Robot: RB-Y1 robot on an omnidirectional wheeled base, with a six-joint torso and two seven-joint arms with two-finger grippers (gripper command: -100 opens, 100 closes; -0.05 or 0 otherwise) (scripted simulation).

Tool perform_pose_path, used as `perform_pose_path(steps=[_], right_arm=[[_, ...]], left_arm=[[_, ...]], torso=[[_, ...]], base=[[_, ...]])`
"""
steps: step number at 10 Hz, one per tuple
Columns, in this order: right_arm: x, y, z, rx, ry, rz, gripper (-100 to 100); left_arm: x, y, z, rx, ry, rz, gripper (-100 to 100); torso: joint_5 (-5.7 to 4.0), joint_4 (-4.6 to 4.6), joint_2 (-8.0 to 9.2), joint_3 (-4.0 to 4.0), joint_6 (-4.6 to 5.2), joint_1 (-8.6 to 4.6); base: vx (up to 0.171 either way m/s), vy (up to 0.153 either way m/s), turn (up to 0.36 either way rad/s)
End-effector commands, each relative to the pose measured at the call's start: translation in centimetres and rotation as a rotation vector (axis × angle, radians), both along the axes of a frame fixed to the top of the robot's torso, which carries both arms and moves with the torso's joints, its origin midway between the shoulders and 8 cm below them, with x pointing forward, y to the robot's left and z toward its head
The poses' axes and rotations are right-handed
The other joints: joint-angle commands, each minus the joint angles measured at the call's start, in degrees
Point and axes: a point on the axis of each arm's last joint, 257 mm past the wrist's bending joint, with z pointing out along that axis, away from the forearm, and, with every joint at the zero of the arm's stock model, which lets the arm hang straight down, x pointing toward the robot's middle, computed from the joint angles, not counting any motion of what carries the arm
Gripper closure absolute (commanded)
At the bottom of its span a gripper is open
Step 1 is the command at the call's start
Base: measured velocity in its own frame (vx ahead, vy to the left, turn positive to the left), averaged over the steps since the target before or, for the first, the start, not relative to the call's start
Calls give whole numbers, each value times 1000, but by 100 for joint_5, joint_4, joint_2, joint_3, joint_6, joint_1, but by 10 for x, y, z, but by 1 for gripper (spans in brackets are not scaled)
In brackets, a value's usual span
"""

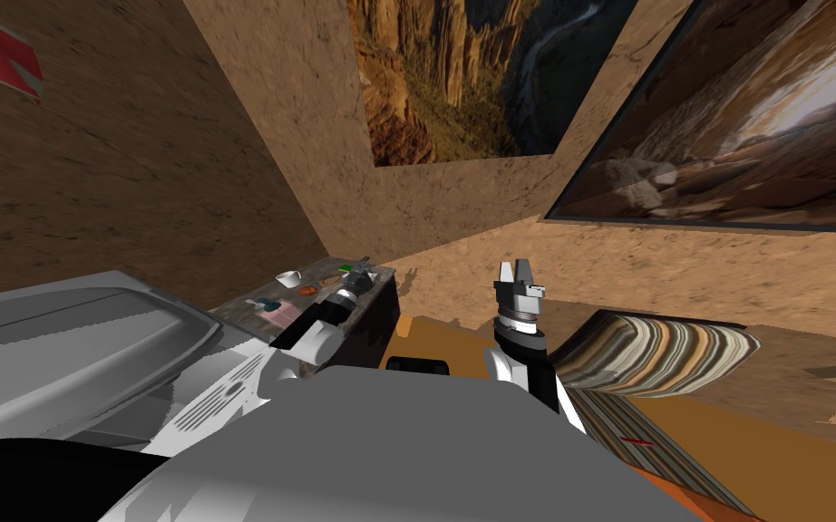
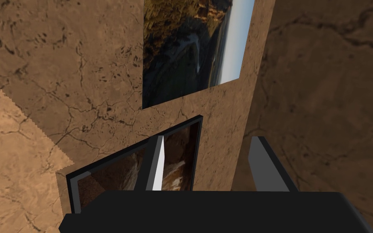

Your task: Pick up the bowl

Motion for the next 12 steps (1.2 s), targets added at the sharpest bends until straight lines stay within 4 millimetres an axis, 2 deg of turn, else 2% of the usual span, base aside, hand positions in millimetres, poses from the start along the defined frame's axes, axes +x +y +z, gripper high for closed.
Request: perform_pose_path(steps=[1, 12], right_arm=[[0, 0, 0, 0, 0, 0, 0], [0, 0, 0, 0, 0, 0, 0]], left_arm=[[2, 0, -9, 0, 45, -8, -100], [7, 5, -56, 5, 295, -52, -100]], torso=[[0, 0, 0, 0, 0, 0], [0, 0, -1, -1, -1, 1]], base=[[0, 0, 0], [8, -2, -6]])
